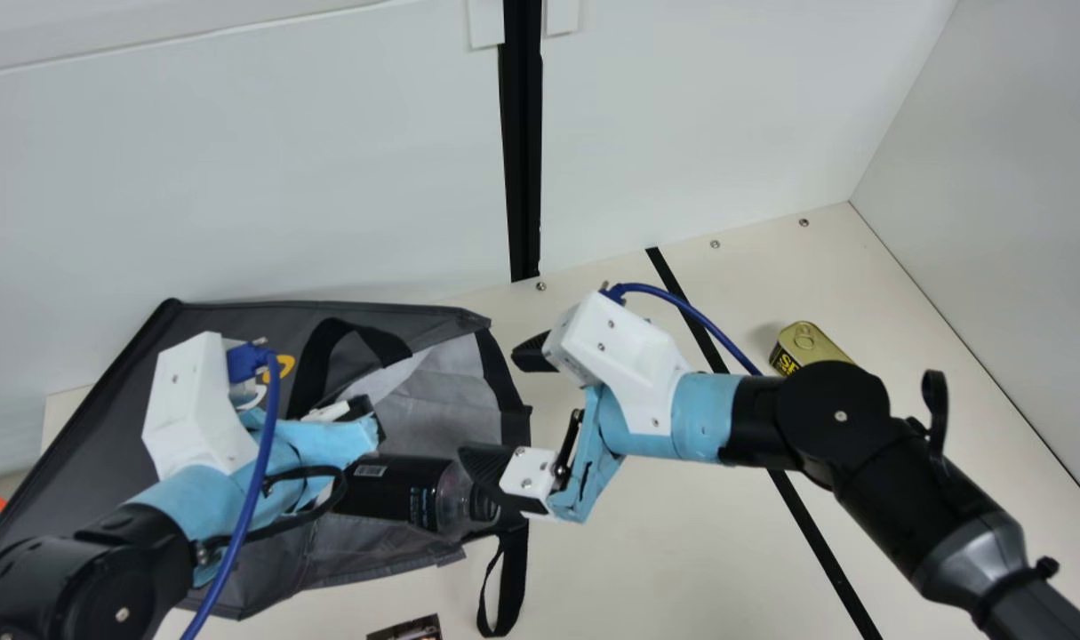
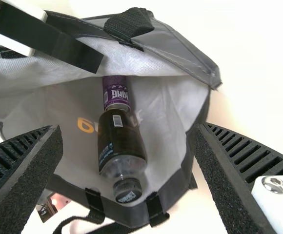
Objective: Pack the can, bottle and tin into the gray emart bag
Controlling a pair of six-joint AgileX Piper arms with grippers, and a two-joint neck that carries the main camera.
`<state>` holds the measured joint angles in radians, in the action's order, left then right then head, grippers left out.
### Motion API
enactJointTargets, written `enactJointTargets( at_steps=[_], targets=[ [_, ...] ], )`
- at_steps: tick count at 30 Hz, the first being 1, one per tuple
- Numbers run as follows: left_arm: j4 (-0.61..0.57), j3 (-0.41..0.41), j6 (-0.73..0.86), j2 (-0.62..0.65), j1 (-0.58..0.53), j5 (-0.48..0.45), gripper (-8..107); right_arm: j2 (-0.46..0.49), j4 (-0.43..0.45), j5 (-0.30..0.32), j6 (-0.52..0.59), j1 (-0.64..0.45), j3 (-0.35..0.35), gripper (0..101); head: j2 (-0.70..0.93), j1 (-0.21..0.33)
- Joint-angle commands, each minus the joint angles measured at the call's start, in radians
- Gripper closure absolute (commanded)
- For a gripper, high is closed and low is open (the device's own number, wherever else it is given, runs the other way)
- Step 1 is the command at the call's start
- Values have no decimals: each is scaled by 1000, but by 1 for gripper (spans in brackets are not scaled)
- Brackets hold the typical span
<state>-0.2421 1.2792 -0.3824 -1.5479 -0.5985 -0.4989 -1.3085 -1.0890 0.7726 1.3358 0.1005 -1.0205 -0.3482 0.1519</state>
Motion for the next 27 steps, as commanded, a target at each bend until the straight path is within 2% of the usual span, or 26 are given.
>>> enactJointTargets(
  at_steps=[1,27],
  targets=[
    [0,0,0,0,0,0,89,16,12,-3,-15,-6,2,11,-1,23],
    [0,0,0,0,0,0,89,210,270,-30,-236,-134,30,11,-1,23]
  ],
)
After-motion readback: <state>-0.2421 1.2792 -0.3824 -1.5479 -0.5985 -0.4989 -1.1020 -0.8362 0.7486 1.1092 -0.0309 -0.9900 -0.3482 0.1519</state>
